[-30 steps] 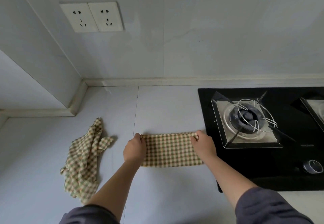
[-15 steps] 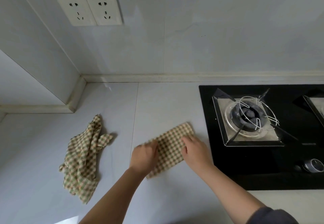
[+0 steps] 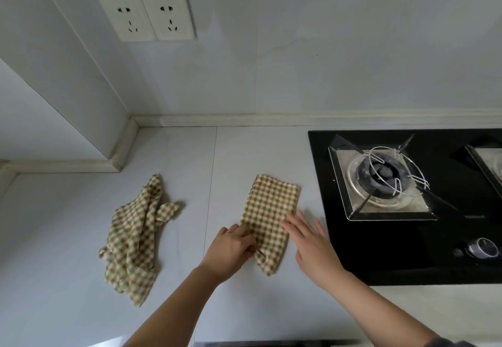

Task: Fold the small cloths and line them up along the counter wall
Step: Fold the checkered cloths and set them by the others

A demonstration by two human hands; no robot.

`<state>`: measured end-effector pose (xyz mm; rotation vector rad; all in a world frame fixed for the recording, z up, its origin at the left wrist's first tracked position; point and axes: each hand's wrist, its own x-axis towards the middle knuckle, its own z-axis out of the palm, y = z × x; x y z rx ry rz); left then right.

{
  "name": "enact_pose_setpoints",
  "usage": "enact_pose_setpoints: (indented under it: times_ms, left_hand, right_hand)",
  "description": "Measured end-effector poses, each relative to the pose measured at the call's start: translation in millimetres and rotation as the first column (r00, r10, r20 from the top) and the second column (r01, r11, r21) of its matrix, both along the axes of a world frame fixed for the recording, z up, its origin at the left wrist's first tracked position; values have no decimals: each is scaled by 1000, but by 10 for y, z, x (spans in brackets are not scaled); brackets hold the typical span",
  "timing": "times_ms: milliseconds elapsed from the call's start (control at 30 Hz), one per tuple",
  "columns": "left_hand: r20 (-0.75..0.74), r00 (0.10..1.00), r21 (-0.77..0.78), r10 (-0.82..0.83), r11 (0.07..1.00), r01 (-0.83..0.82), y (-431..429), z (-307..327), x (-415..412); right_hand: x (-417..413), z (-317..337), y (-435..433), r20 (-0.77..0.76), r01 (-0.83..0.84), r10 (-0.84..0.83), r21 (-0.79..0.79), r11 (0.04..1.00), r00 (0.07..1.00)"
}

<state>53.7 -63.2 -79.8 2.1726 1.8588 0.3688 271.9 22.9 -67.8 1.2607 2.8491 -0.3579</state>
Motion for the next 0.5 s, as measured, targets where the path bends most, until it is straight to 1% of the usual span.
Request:
enact_pose_setpoints:
  times_ms: [67, 100, 167, 233, 267, 333, 367, 400, 500]
  left_hand:
    - [74, 997, 2, 19, 1000, -19, 14, 39, 23]
    - [105, 994, -3, 4, 1000, -4, 10, 62, 17]
    - [161, 986, -7, -35, 999, 37, -28, 150, 10]
    - [230, 972, 1, -43, 999, 44, -106, 219, -20]
    - [272, 962, -3, -11, 1000, 12, -156, 244, -54]
    - [342, 934, 9, 102, 994, -111, -271, 219, -182]
    - [341, 928, 41, 151, 984, -176, -331, 168, -261]
    - [310, 931, 75, 194, 971, -228, -385, 114, -331]
    - [186, 949, 85, 256, 958, -275, -432, -16, -392]
  right_hand:
    - [58, -70, -65, 84, -48, 45, 34, 998, 995]
    - [49, -101, -85, 80, -83, 80, 33, 996, 994]
    - [-34, -135, -80, 7, -163, 163, 19, 986, 987]
    - [-144, -143, -66, -97, -224, 216, -73, 972, 971]
    - [-177, -123, -54, -151, -226, 207, -127, 966, 967]
    - [-199, -72, -46, -214, -214, 164, -235, 948, 963]
    - [-184, -54, -47, -234, -208, 145, -271, 940, 961]
    - [-170, -51, -42, -249, -195, 117, -313, 930, 961]
    - [-151, -18, -27, -288, -155, 26, -432, 888, 957]
